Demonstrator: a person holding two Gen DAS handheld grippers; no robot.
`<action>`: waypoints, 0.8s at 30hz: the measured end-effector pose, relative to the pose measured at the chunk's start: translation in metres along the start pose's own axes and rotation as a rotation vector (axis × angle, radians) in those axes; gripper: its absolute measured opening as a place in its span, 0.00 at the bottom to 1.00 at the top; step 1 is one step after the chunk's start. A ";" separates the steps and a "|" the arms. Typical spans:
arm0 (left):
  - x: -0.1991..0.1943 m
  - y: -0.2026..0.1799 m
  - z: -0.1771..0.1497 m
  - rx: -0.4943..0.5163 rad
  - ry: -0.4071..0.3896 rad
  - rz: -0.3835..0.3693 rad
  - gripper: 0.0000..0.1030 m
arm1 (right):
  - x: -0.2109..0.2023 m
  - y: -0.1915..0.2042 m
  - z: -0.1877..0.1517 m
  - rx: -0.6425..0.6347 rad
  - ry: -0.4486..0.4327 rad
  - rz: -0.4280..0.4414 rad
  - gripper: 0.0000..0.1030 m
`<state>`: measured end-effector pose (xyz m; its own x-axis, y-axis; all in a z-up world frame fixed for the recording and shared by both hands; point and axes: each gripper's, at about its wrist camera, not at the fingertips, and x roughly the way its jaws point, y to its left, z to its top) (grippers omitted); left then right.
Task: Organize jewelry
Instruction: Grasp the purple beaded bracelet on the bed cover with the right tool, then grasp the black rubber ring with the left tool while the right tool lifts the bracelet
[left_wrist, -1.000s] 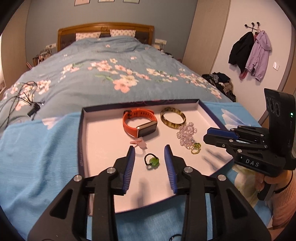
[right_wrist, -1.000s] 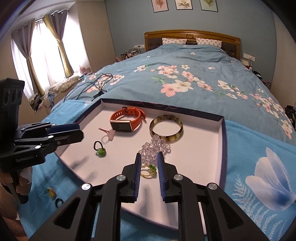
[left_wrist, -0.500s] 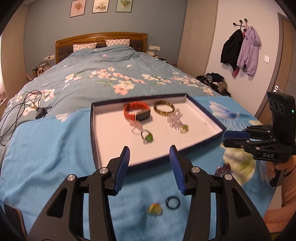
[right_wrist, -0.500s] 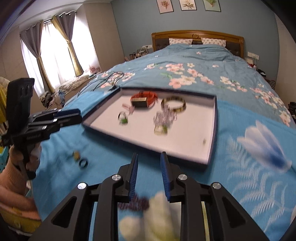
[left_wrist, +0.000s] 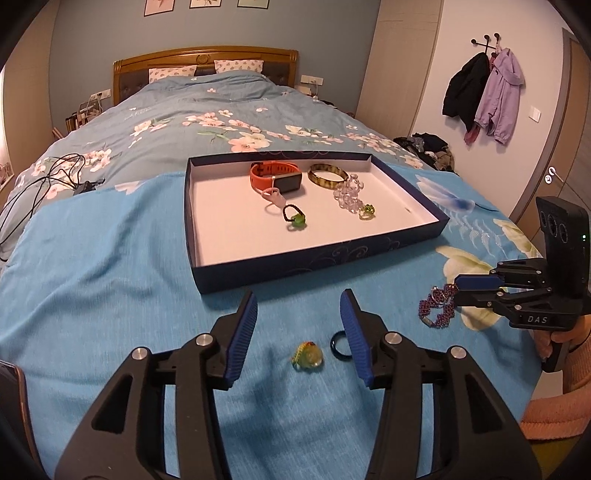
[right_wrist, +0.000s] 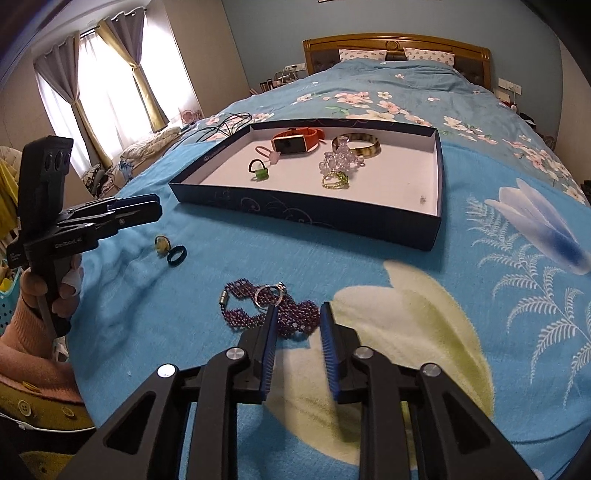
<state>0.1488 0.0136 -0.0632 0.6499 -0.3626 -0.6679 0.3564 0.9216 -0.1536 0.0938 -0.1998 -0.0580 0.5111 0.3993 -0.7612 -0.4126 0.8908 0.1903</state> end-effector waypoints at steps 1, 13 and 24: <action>0.000 0.000 -0.001 -0.002 0.000 -0.001 0.45 | 0.000 0.001 0.000 -0.003 0.002 0.001 0.07; -0.009 -0.003 -0.011 0.007 -0.002 -0.013 0.45 | -0.035 0.015 0.012 -0.021 -0.120 0.027 0.06; -0.014 -0.006 -0.018 0.020 0.005 -0.030 0.45 | -0.053 0.020 0.028 -0.029 -0.196 0.030 0.05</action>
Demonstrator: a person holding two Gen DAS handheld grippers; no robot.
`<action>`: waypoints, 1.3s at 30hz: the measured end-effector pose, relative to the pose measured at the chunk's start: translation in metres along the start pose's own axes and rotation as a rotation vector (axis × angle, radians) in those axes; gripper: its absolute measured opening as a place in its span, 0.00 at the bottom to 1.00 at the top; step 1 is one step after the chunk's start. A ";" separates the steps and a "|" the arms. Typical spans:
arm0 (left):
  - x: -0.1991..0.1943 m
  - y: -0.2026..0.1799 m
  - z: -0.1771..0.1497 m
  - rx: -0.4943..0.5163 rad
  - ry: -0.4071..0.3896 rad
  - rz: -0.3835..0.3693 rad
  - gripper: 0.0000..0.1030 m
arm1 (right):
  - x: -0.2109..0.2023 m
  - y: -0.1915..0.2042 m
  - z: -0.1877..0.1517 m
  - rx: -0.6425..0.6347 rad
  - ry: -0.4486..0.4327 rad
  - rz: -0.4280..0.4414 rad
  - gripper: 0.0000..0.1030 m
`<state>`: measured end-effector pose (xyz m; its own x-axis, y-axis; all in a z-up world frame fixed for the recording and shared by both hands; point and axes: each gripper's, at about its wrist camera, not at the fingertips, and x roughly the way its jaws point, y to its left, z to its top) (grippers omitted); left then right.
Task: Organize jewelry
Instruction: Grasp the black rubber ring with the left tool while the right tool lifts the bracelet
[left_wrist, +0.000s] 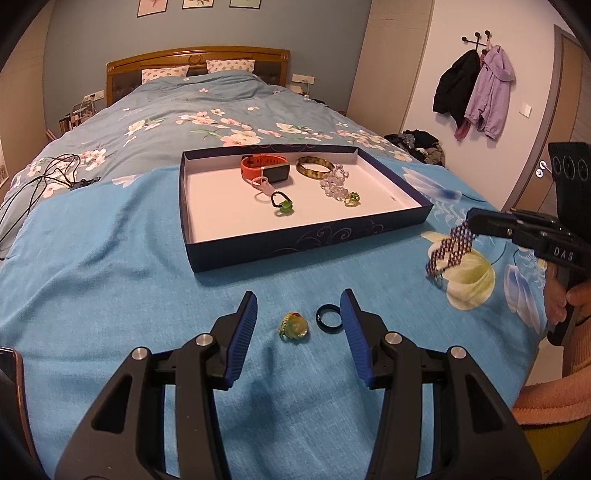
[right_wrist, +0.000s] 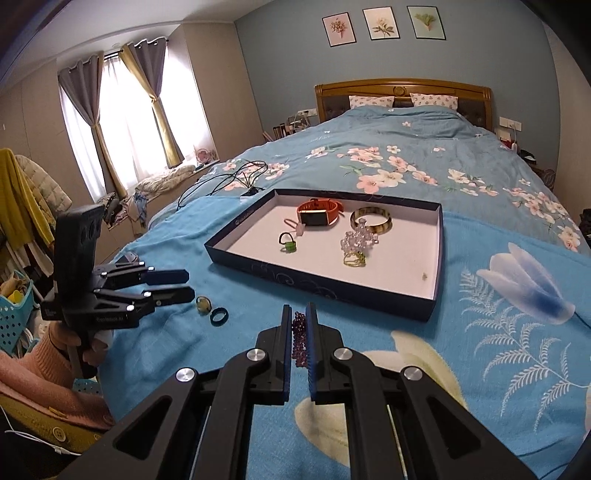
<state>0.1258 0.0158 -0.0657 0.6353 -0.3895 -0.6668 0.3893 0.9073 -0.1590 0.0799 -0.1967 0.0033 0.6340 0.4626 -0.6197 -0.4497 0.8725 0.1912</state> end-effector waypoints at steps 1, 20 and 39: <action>0.000 0.000 0.000 0.004 0.002 -0.003 0.45 | -0.001 -0.001 0.001 0.004 -0.009 0.001 0.05; 0.008 -0.020 -0.008 0.113 0.034 -0.006 0.39 | 0.004 -0.005 0.008 0.033 -0.039 0.008 0.05; 0.047 -0.035 0.000 0.150 0.163 0.004 0.22 | 0.013 -0.006 0.007 0.044 -0.023 0.032 0.06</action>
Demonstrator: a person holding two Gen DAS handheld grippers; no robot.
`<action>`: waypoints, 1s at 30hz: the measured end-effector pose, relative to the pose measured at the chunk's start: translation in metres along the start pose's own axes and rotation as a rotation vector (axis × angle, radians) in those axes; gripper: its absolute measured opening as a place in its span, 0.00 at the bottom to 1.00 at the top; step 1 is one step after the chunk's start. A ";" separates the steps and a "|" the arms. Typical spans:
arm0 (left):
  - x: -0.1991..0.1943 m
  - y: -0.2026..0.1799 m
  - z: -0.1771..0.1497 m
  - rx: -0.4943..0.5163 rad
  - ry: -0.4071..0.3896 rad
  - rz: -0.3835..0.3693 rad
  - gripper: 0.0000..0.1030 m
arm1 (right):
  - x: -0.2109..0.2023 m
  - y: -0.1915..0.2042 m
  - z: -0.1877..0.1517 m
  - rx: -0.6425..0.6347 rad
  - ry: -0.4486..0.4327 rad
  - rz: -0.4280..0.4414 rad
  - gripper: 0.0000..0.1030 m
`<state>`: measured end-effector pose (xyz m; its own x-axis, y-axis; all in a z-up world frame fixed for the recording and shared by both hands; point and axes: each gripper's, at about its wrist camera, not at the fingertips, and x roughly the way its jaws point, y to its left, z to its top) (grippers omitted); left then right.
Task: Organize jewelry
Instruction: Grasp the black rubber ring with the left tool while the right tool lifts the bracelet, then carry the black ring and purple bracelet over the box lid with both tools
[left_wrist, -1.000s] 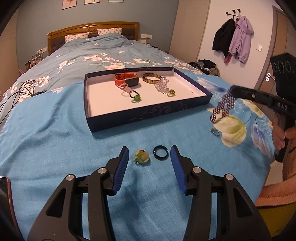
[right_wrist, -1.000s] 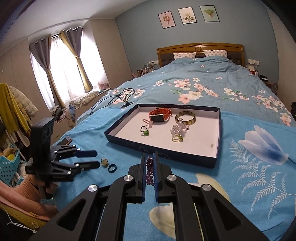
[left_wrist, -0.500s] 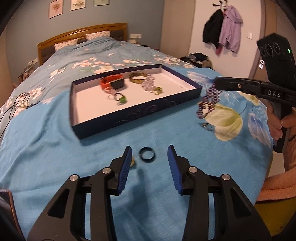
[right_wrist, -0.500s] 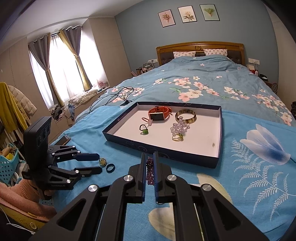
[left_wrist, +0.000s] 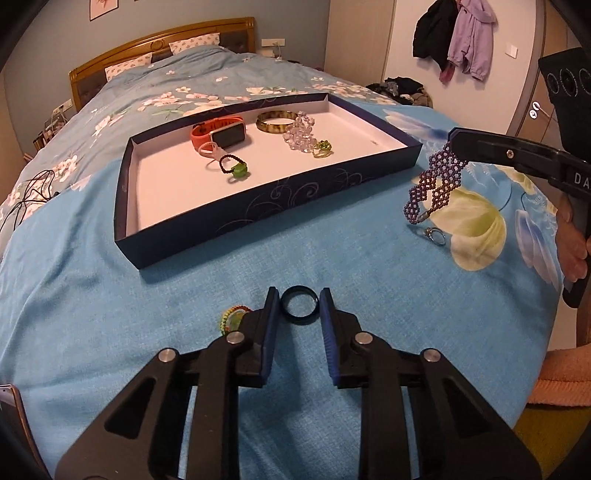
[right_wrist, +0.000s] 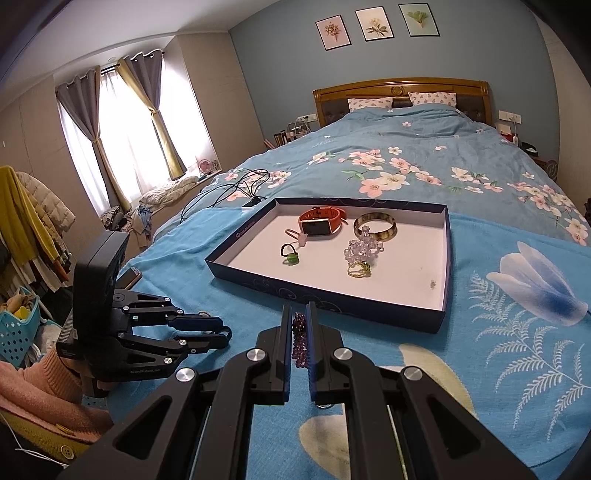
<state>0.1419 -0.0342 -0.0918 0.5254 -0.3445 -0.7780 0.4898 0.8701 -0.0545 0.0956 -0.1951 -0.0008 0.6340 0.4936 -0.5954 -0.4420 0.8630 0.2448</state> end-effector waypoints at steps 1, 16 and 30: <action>0.000 0.000 0.000 -0.002 0.000 0.002 0.22 | 0.000 0.000 0.000 0.001 0.000 0.002 0.05; -0.006 -0.006 -0.001 -0.005 -0.026 0.012 0.22 | -0.003 0.000 0.002 -0.004 -0.019 -0.003 0.05; -0.023 0.000 0.009 -0.022 -0.090 0.018 0.22 | -0.002 0.004 0.014 -0.033 -0.037 -0.010 0.05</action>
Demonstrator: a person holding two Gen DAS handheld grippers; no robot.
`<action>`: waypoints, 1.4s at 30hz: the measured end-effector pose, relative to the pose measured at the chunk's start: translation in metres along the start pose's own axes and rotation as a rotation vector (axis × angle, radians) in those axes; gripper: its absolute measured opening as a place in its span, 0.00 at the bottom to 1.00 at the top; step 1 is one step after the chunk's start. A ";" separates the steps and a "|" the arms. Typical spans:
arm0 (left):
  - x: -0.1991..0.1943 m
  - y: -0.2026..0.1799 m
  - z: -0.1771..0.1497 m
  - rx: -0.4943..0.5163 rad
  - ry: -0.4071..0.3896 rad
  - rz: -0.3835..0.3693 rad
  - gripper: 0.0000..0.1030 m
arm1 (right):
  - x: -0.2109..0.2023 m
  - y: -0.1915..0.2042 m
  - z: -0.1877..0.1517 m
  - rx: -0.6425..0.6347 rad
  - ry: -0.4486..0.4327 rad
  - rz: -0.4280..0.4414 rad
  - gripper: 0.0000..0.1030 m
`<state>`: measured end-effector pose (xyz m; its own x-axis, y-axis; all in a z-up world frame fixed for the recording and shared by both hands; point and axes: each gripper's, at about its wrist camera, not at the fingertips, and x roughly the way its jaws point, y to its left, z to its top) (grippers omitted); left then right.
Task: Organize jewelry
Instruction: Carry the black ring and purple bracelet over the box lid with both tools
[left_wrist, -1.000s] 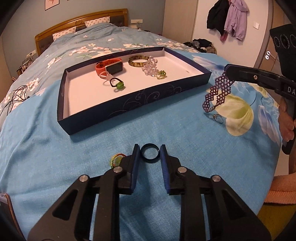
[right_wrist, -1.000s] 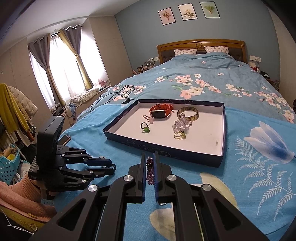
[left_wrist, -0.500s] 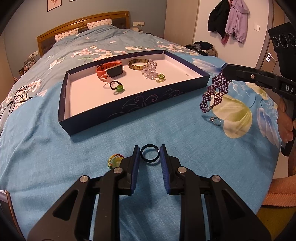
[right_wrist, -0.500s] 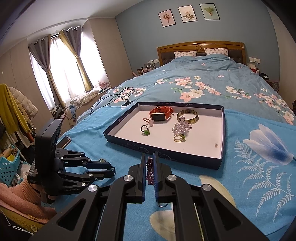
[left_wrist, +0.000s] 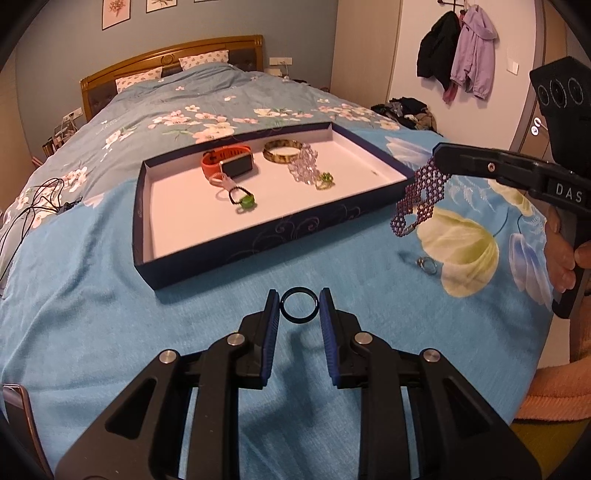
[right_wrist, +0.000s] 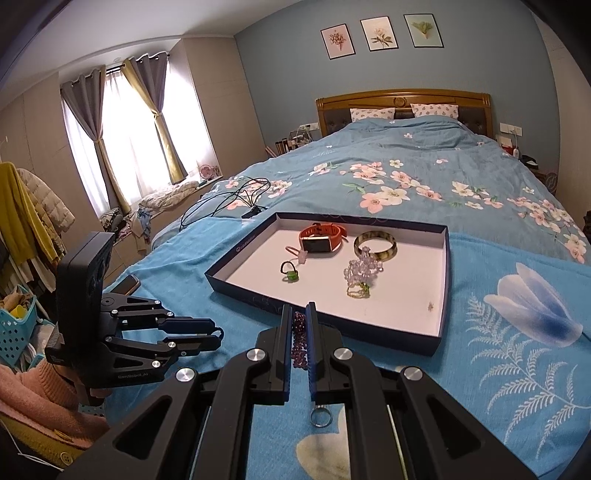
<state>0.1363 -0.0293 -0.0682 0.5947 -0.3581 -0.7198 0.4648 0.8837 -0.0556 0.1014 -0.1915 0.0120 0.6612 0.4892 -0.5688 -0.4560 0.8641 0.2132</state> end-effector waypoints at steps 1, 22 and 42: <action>-0.001 0.000 0.001 -0.001 -0.004 -0.001 0.22 | 0.000 0.000 0.001 -0.001 -0.002 0.001 0.05; -0.011 0.005 0.023 -0.033 -0.078 -0.006 0.22 | 0.002 0.002 0.012 -0.018 -0.024 0.005 0.06; -0.007 0.012 0.045 -0.048 -0.106 -0.011 0.22 | 0.013 -0.001 0.039 -0.051 -0.053 -0.005 0.05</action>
<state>0.1677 -0.0300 -0.0325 0.6570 -0.3955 -0.6418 0.4413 0.8920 -0.0980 0.1337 -0.1814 0.0360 0.6935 0.4913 -0.5270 -0.4813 0.8602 0.1686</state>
